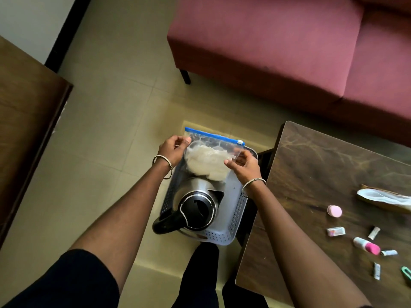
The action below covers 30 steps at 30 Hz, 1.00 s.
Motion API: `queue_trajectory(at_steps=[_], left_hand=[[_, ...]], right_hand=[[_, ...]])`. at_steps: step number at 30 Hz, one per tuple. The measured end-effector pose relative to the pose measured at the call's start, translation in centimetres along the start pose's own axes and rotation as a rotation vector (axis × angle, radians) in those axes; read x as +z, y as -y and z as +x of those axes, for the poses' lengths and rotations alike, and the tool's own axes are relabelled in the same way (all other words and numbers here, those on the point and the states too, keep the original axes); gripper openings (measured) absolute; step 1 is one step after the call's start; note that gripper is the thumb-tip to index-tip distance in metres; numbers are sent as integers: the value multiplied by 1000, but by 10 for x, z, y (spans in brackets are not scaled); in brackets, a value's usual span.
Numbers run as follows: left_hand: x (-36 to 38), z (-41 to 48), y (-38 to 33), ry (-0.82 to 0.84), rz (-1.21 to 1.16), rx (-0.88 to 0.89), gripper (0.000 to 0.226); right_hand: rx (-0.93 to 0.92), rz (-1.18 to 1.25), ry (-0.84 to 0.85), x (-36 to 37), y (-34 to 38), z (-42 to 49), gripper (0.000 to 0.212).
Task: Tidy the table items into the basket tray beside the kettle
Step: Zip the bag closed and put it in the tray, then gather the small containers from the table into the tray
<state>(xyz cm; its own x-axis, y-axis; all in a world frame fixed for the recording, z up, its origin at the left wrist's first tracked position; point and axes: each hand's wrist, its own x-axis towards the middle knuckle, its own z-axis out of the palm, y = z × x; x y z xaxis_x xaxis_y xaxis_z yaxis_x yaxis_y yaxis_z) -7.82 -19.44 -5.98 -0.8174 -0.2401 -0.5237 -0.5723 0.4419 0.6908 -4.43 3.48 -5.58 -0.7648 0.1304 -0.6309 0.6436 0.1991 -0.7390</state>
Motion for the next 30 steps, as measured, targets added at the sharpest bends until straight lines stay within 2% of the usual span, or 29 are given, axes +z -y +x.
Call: queue_trajectory(at_steps=[5, 9, 11, 15, 23, 30], left_hand=[[0, 1, -4, -74, -17, -5, 34], [-2, -7, -5, -225, -29, -21, 42], [-6, -14, -7, -319, -28, -26, 35], [-17, -44, -21, -471, -58, 0, 15], [49, -148, -61, -408, -159, 121, 12], [151, -228, -76, -233, -101, 156, 12]], right_hand=[[27, -24, 11, -1, -2, 9, 55], [84, -63, -57, -5, -8, 9, 59], [116, -52, -108, -9, -8, 4, 51], [80, -77, -241, -25, -8, -23, 20], [12, -56, -345, -102, -34, -88, 16], [-34, -19, -359, -199, -83, -130, 15]])
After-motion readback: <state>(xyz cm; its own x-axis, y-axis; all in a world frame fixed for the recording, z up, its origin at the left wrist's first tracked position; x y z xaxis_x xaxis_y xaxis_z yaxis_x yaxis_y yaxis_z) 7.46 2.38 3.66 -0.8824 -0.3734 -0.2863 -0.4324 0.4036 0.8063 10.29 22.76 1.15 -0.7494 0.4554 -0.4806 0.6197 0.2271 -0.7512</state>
